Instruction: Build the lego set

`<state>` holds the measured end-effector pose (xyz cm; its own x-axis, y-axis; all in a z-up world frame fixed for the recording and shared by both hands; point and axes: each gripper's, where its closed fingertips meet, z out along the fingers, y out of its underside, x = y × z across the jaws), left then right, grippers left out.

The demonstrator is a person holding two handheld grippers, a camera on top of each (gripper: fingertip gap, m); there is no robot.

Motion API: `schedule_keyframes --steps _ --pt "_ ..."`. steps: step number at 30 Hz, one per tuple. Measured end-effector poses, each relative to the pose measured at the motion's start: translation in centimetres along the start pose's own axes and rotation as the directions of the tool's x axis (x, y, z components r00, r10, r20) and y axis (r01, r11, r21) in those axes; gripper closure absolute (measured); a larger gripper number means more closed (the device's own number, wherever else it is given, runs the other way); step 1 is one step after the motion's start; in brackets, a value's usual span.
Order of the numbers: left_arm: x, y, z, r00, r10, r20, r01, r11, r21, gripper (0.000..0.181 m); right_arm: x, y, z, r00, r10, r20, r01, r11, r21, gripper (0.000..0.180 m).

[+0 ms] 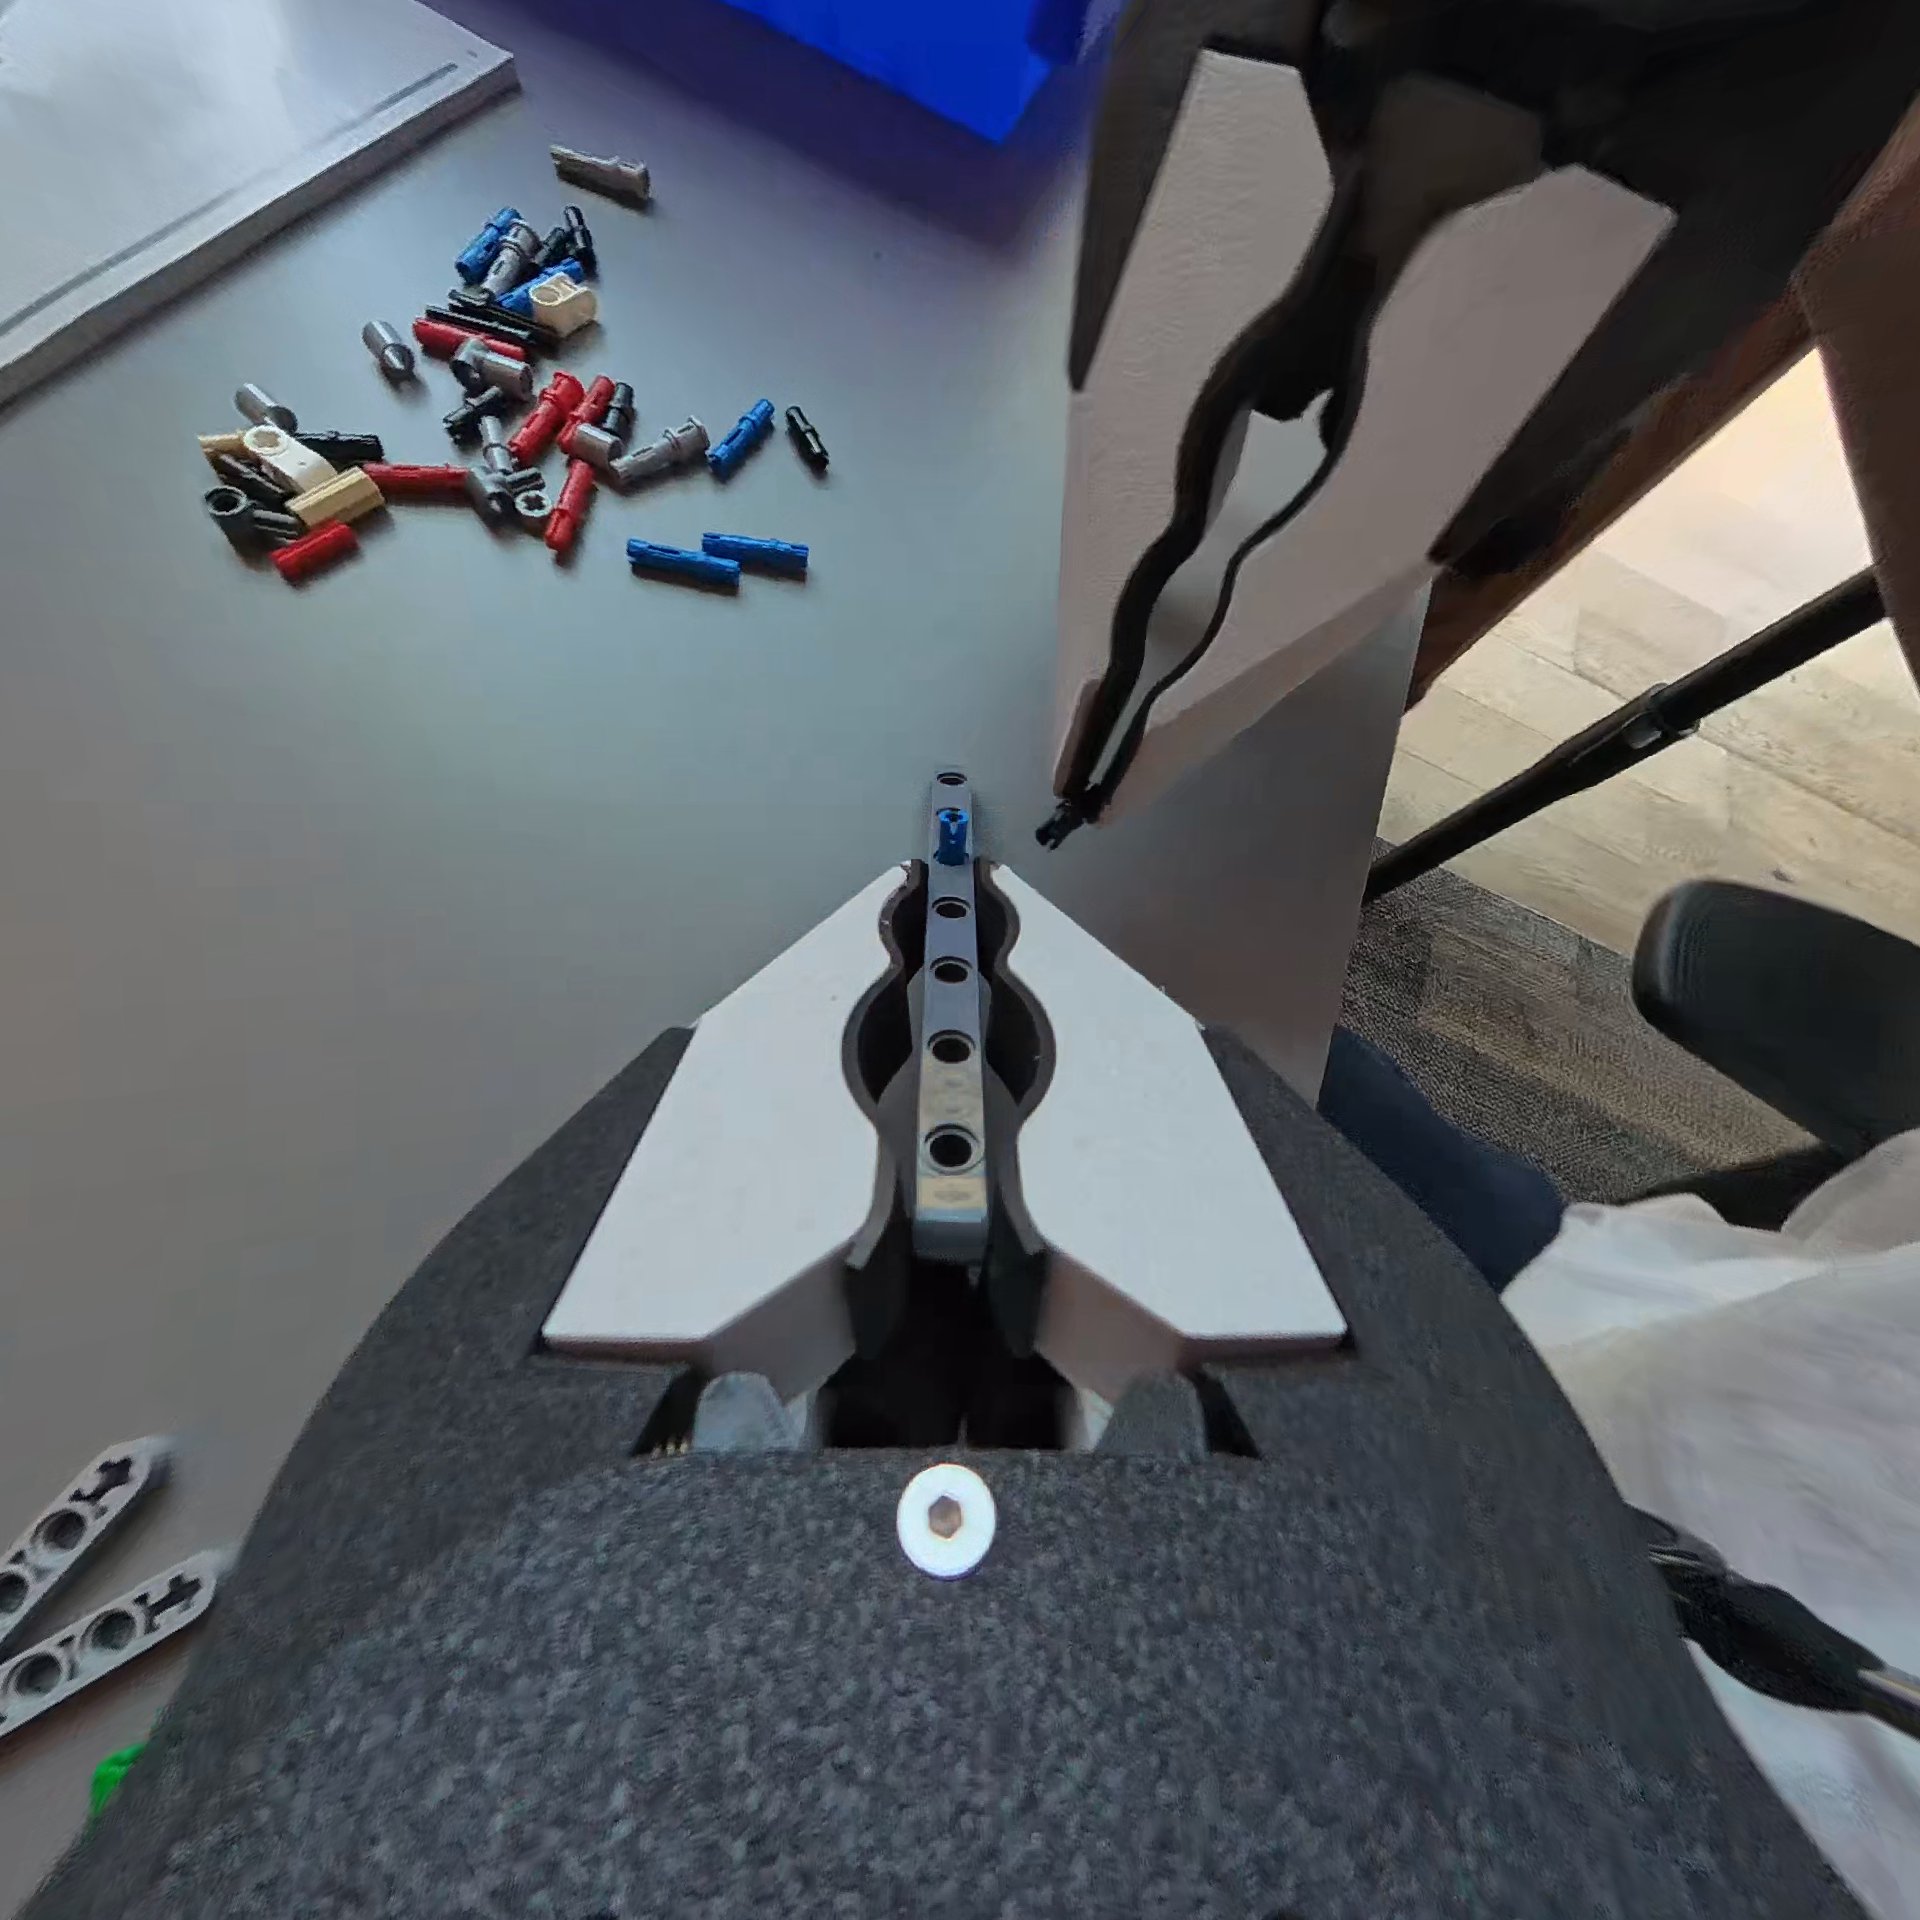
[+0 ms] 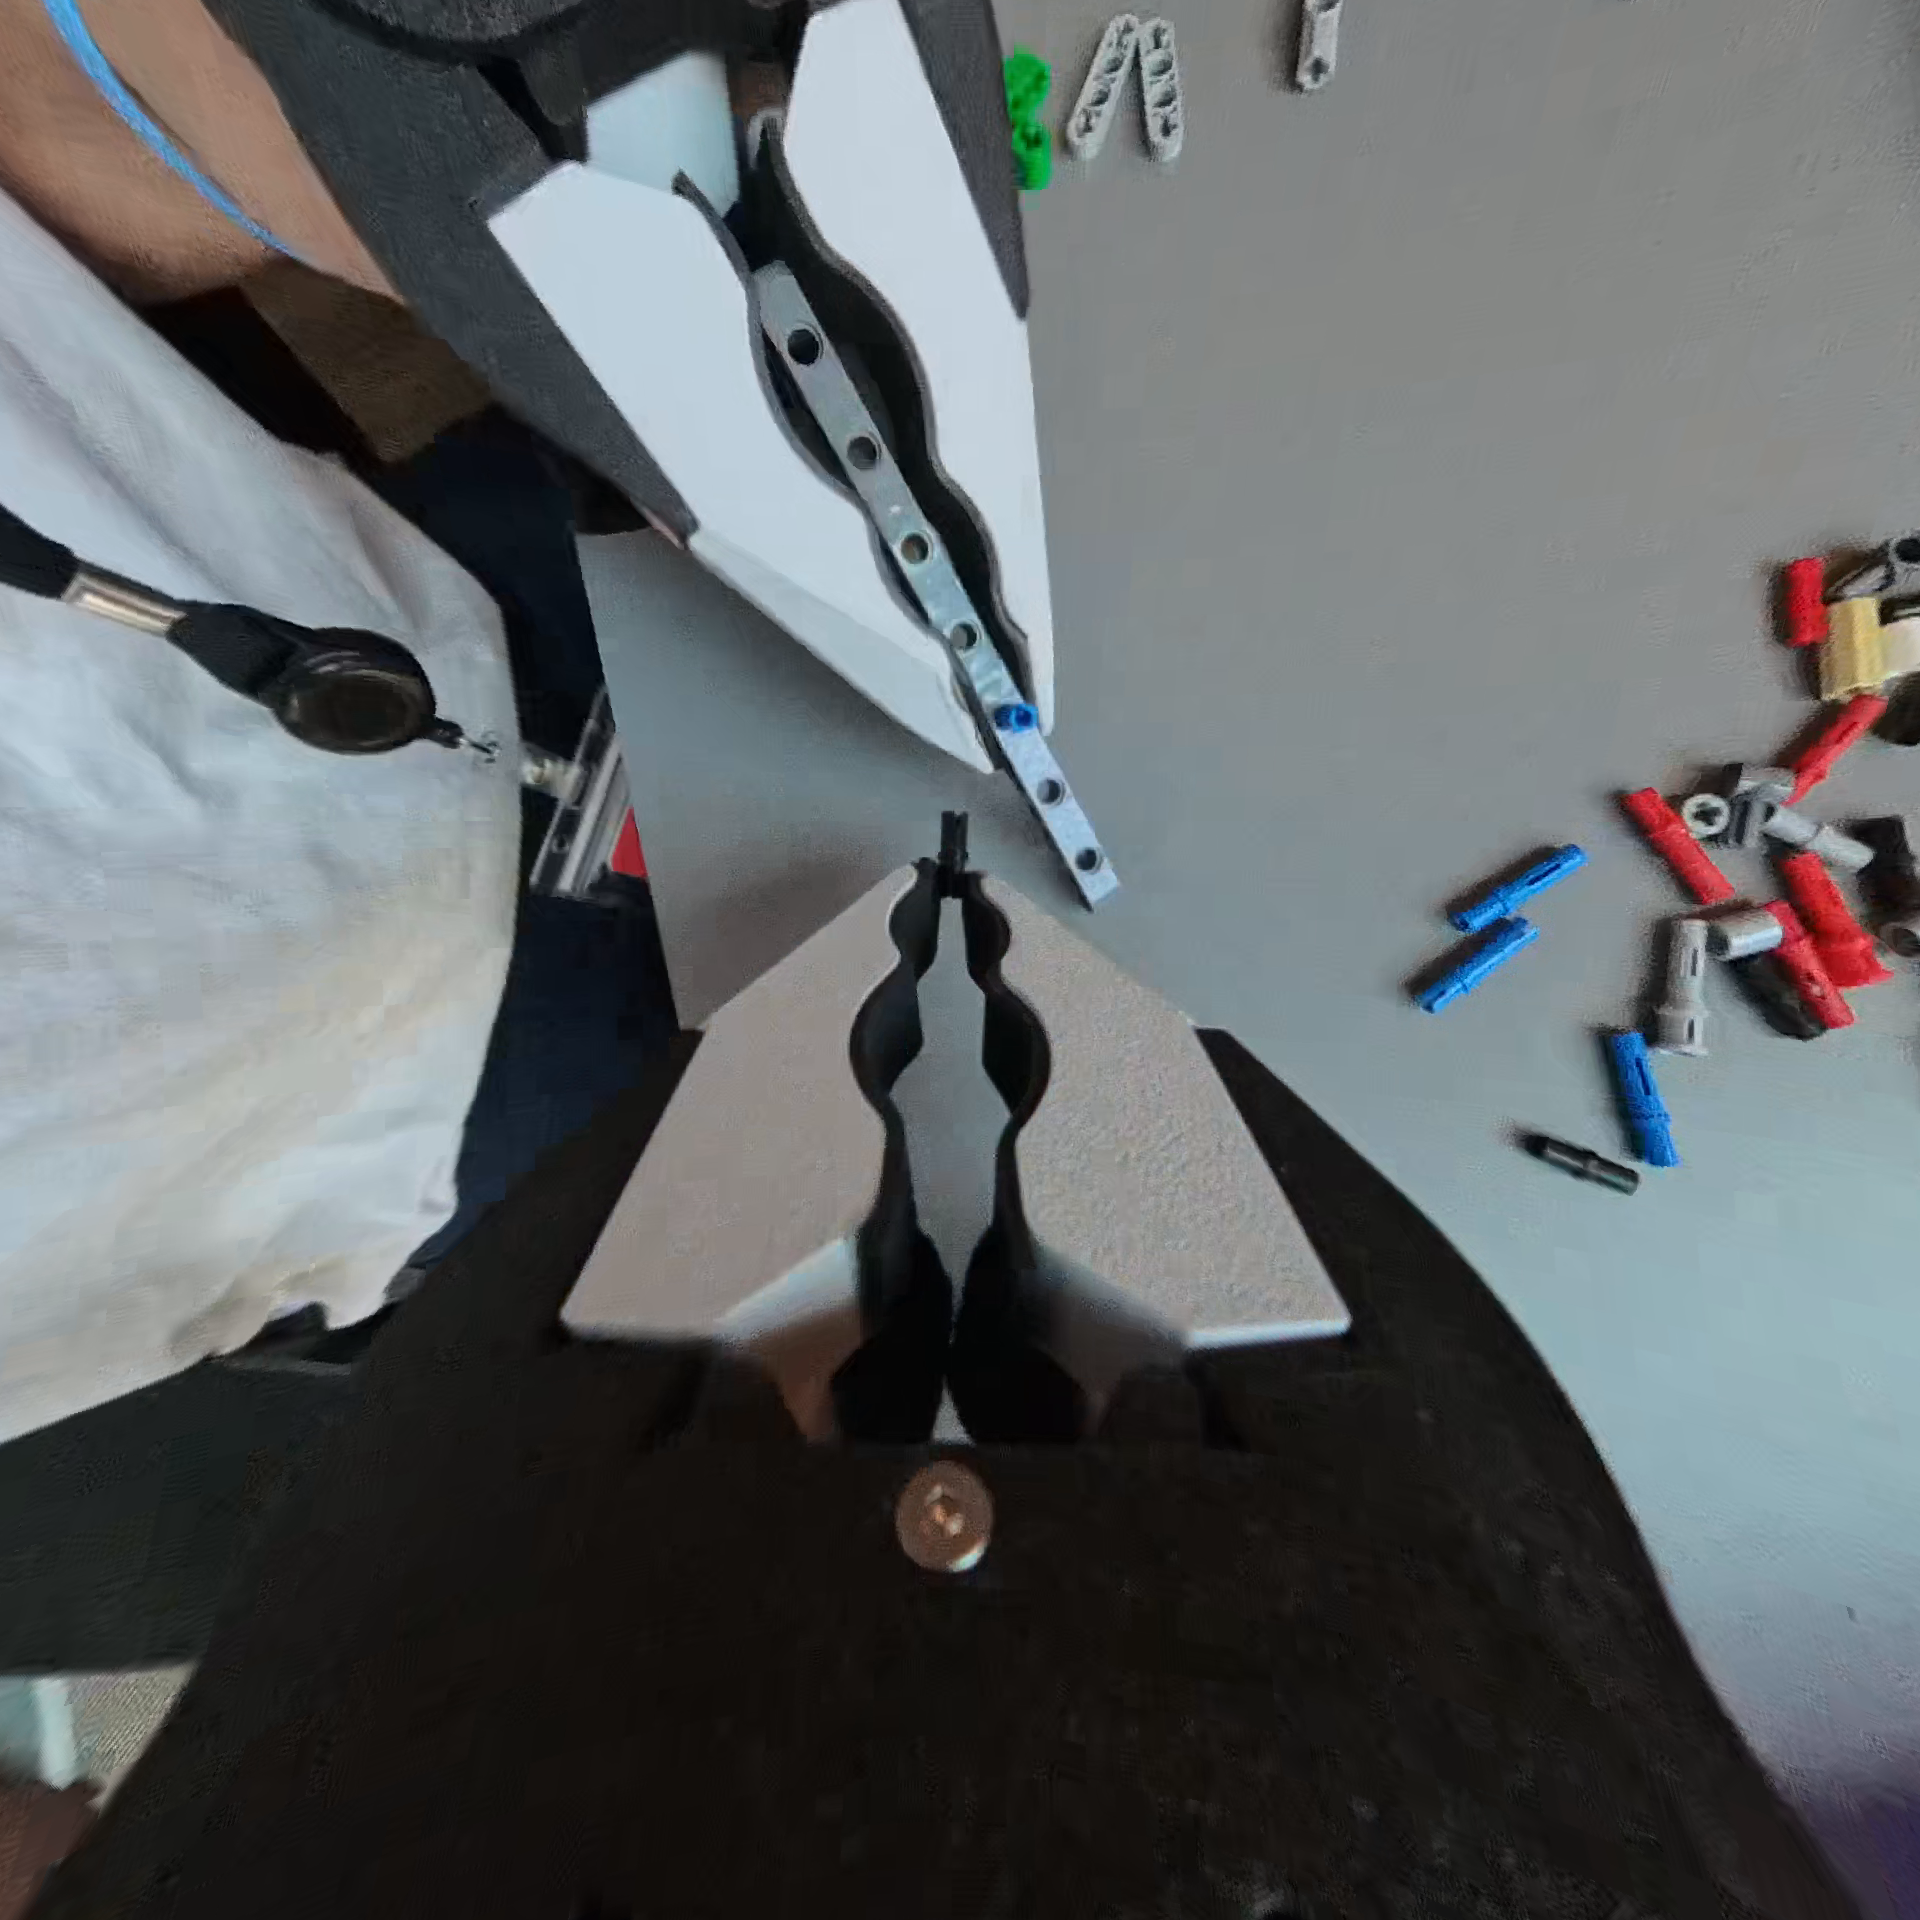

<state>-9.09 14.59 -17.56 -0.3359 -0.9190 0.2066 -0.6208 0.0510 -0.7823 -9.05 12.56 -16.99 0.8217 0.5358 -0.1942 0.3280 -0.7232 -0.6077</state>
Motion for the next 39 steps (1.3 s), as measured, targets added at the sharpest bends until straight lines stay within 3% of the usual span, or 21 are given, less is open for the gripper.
schedule_keyframes --steps 3,6,11,16,19,23,27,31,39 --pt "0.4 0.4 0.2 1.0 -0.002 -0.022 0.001 0.999 -0.032 0.173 0.0 0.0 0.1 0.994 0.012 0.113 -0.004 0.997 -0.076 0.176" --pt "0.6 0.5 0.2 0.994 -0.072 -0.086 0.068 0.996 -0.051 0.174 0.9 -0.7 -0.6 0.986 -0.043 0.159 0.051 0.997 -0.049 0.176" --pt "0.6 0.6 -0.1 0.982 -0.145 -0.122 0.138 0.988 -0.063 0.174 2.2 -1.1 -1.2 0.985 -0.122 0.12 0.116 0.992 0.055 0.176" --pt "0.7 0.8 0.0 0.997 -0.08 -0.003 0.08 0.997 -0.022 0.173 1.8 -2.2 -2.5 0.999 -0.029 -0.017 0.032 0.966 0.258 0.176" --pt "0.7 0.8 0.0 0.998 -0.063 0.023 0.064 0.998 -0.022 0.173 0.2 -1.2 -2.0 0.999 0.027 -0.047 -0.017 0.979 0.201 0.176" --pt "0.7 1.0 -0.1 1.0 -0.011 0.028 0.012 0.999 -0.035 0.174 -0.2 1.6 -0.4 0.987 -0.041 -0.158 0.049 0.998 0.049 0.176" --pt "0.6 1.7 -0.4 0.998 0.043 0.046 -0.04 0.997 -0.058 0.174 0.3 0.3 -1.1 0.986 0.053 -0.16 -0.018 0.977 0.211 0.176" --pt "0.5 2.1 -0.7 0.995 0.076 0.058 -0.072 0.995 -0.073 0.174 0.9 -2.1 -2.5 0.973 0.091 -0.211 0.015 0.891 0.455 0.176" --pt "-1.1 1.8 -0.9 0.982 0.132 0.136 -0.121 0.989 -0.08 0.152 0.2 -5.3 -3.1 0.982 0.133 -0.131 -0.015 0.756 0.655 0.176"
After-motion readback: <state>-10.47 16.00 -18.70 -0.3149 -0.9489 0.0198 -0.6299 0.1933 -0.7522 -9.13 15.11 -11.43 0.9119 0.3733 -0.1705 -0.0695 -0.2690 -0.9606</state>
